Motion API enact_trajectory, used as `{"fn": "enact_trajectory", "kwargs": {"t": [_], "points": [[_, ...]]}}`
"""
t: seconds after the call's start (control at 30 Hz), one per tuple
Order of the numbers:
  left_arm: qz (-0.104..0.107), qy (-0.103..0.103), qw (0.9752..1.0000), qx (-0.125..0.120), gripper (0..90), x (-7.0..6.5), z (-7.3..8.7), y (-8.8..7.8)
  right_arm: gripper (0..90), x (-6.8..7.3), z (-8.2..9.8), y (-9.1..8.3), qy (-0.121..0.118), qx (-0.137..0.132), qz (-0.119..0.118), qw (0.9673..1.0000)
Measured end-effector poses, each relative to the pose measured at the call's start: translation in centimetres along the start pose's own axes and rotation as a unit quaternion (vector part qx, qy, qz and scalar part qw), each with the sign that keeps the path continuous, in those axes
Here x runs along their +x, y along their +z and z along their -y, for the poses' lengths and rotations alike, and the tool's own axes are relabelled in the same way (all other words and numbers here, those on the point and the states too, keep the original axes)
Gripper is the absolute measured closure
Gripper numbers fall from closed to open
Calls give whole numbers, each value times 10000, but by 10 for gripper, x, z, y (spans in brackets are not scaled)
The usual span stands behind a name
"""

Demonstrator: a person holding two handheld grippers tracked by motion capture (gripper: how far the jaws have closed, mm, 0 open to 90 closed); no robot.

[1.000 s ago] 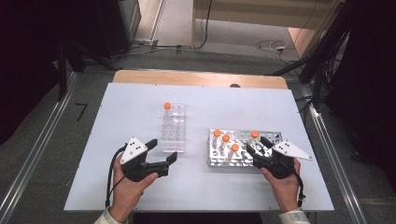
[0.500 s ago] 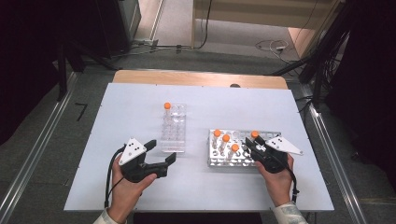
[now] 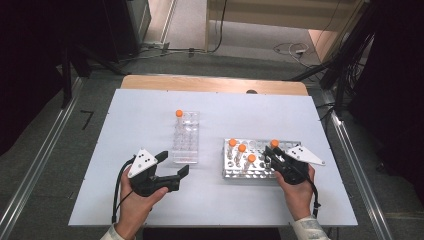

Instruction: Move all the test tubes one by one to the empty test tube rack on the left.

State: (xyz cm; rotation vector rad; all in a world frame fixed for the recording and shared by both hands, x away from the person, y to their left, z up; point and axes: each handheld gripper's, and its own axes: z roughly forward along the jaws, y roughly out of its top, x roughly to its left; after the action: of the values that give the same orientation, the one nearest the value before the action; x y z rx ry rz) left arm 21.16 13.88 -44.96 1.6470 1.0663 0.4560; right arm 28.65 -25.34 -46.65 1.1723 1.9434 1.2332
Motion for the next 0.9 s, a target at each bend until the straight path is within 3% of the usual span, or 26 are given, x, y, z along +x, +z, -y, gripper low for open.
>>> {"fn": "enact_trajectory", "kwargs": {"t": [0.9], "points": [[-65,-22,9999,86,142,1,2,2,721,-2,-29,-36,42,-684,-30,9976]]}}
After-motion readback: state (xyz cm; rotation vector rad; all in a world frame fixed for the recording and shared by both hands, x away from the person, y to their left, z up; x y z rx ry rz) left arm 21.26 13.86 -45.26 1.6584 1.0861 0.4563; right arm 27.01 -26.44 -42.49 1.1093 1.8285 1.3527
